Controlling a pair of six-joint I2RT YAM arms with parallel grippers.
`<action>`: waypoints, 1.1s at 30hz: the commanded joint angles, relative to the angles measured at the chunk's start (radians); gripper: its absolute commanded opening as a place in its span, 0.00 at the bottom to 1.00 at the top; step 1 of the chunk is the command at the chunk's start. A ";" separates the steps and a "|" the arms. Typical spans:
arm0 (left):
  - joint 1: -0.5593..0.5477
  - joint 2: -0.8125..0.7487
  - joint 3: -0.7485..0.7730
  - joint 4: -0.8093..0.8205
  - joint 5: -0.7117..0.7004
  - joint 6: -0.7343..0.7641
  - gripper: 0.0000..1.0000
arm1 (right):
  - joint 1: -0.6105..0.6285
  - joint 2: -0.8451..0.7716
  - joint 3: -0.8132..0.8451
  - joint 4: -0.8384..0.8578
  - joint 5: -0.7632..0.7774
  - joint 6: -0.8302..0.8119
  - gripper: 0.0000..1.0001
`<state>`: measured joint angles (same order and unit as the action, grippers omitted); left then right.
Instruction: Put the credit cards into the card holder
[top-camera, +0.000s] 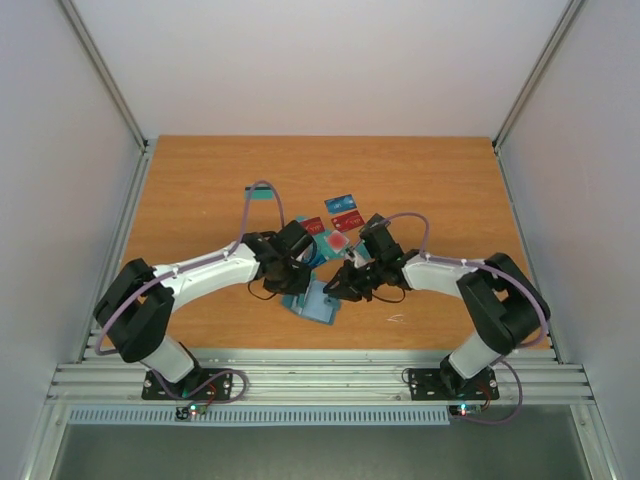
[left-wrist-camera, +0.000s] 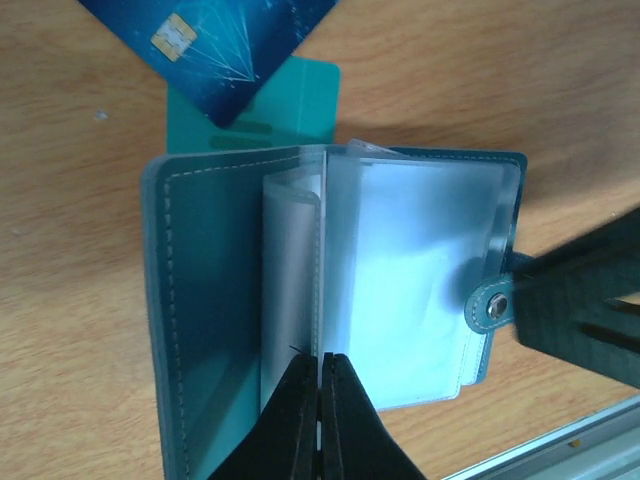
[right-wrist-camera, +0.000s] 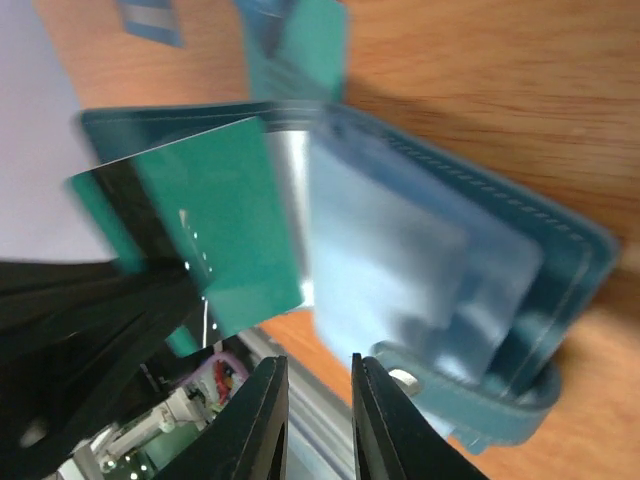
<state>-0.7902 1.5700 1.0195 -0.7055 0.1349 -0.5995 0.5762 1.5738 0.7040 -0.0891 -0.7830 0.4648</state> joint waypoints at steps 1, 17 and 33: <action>0.006 -0.029 -0.023 0.055 0.055 -0.009 0.00 | 0.016 0.098 0.011 -0.006 -0.002 -0.009 0.20; 0.112 -0.026 -0.128 0.131 0.224 0.012 0.00 | -0.004 0.162 0.025 -0.215 0.122 -0.139 0.16; 0.151 -0.071 -0.148 0.165 0.315 0.040 0.00 | -0.010 0.043 0.069 -0.320 0.125 -0.208 0.25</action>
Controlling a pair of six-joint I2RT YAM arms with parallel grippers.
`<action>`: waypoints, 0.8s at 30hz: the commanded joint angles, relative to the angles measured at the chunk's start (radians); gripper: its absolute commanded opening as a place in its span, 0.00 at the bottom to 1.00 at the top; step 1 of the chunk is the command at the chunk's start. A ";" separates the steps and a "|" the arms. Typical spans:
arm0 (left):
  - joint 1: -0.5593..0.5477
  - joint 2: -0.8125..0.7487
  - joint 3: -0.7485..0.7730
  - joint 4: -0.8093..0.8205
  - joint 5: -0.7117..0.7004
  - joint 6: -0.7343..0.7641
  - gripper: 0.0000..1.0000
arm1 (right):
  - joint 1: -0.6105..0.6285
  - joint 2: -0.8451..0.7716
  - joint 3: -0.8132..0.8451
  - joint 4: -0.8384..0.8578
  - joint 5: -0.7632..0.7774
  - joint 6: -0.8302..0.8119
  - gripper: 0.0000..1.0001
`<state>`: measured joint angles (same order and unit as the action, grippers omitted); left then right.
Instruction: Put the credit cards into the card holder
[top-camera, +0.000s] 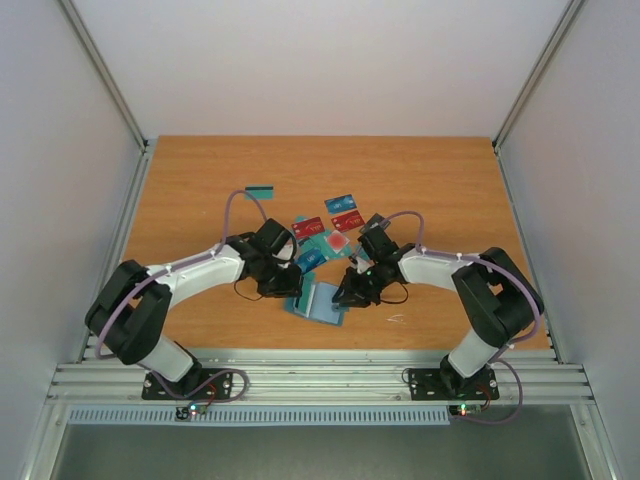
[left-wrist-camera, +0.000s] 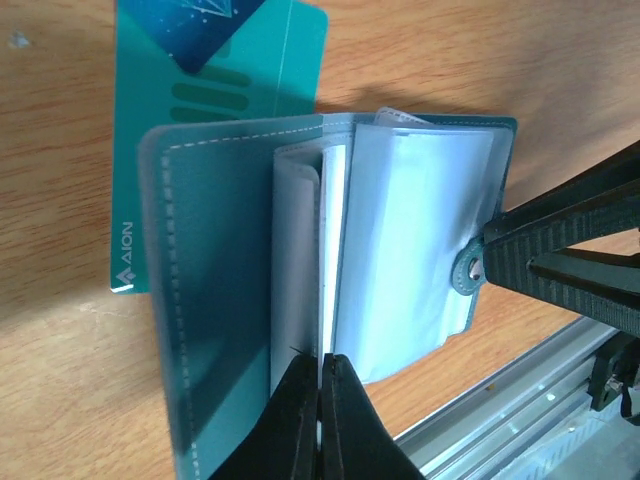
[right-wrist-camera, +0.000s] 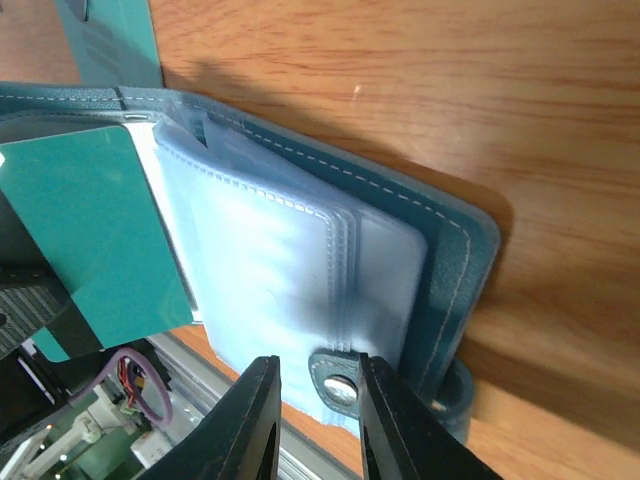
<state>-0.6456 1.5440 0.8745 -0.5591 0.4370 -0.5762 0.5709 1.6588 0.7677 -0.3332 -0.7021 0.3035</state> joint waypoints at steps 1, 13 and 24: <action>0.006 -0.048 -0.005 0.016 0.013 0.016 0.00 | -0.005 -0.048 0.005 -0.080 0.041 -0.050 0.25; 0.006 -0.032 -0.020 0.078 0.074 0.012 0.00 | -0.005 -0.083 -0.018 -0.122 0.095 -0.058 0.21; 0.006 0.010 -0.034 0.114 0.109 0.018 0.00 | -0.005 -0.013 -0.023 -0.120 0.128 -0.061 0.15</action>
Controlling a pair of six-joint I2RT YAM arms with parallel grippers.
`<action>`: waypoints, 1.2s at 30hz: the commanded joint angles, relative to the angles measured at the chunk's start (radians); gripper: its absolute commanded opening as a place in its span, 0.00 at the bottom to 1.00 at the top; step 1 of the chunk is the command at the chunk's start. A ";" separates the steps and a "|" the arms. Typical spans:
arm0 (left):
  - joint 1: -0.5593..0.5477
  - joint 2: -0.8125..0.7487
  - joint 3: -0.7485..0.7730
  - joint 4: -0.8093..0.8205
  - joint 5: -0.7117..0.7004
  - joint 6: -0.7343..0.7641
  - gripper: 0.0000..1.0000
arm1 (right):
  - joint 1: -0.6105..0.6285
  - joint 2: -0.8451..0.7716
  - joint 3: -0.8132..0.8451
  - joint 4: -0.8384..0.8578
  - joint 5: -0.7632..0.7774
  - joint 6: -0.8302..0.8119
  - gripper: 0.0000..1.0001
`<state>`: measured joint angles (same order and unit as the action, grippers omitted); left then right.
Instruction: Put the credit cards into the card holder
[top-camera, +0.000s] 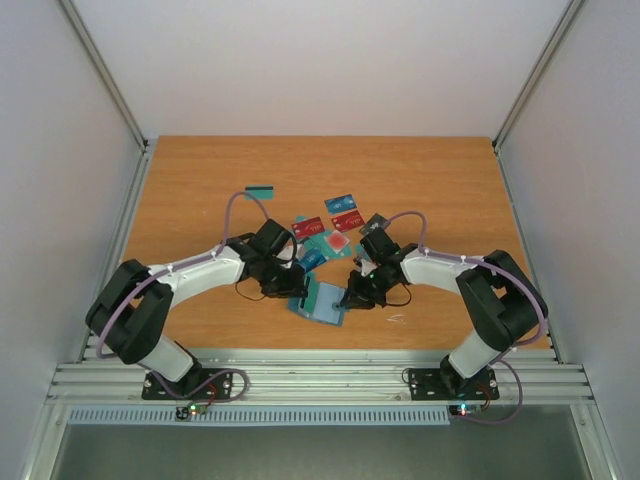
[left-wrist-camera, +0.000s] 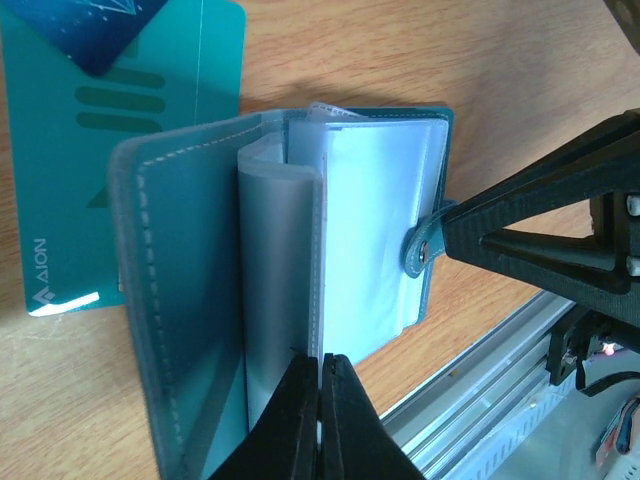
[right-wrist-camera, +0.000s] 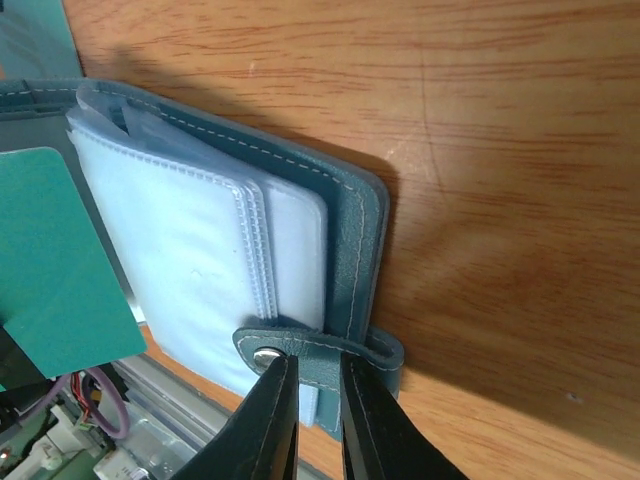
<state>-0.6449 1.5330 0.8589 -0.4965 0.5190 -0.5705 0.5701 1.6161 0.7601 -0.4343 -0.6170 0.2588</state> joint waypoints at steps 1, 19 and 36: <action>0.005 0.024 -0.018 0.052 0.026 0.012 0.00 | -0.004 0.032 -0.017 -0.019 0.044 -0.016 0.15; 0.005 0.067 -0.023 0.096 0.090 0.016 0.00 | -0.004 0.061 -0.033 -0.002 0.036 -0.018 0.14; 0.005 0.143 -0.038 0.152 0.137 0.028 0.00 | -0.004 0.071 -0.021 -0.010 0.037 -0.023 0.14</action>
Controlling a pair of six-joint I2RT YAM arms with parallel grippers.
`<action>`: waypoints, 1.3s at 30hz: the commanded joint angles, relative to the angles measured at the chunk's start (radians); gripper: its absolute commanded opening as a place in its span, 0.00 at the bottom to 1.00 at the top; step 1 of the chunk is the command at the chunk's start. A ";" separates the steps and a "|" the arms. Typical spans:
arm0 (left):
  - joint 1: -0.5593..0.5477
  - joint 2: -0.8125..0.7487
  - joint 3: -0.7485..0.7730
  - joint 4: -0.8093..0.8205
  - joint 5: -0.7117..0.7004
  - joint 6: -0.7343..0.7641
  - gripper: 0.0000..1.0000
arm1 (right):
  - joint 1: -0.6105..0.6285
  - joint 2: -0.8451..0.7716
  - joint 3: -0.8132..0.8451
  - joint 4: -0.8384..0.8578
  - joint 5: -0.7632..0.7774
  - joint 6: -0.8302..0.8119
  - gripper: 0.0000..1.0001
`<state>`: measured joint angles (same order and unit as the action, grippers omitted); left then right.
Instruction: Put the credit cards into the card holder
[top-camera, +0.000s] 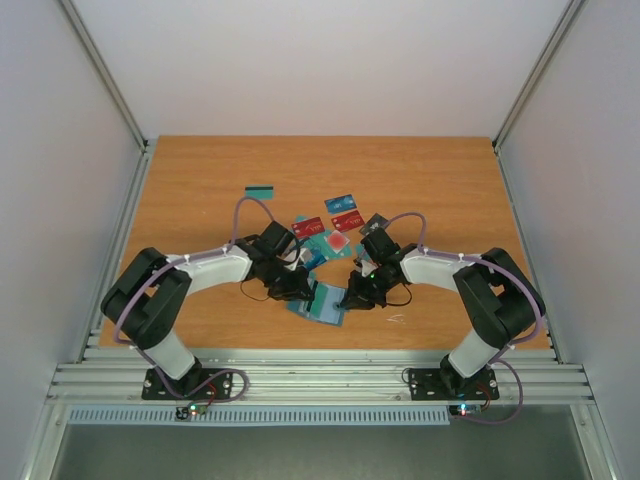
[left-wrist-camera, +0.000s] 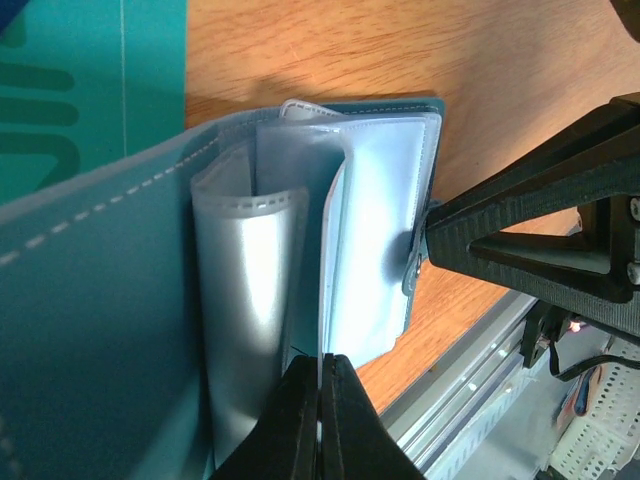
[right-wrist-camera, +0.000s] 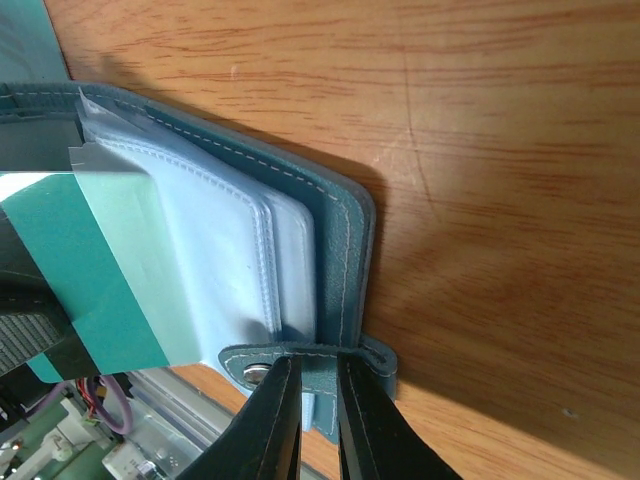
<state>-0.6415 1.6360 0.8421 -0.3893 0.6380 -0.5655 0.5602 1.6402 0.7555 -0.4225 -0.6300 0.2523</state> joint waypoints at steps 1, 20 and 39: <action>0.002 0.045 -0.023 0.050 0.021 0.021 0.00 | 0.006 0.048 -0.014 -0.024 0.049 -0.016 0.14; -0.005 0.123 -0.014 0.096 0.037 -0.024 0.00 | 0.005 0.087 0.023 -0.038 0.035 -0.023 0.12; -0.094 0.145 0.197 -0.263 -0.133 0.109 0.27 | 0.006 0.079 0.049 -0.059 0.047 -0.050 0.11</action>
<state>-0.7105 1.7672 0.9863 -0.5549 0.5674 -0.4858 0.5533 1.6867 0.8055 -0.4793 -0.6525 0.2199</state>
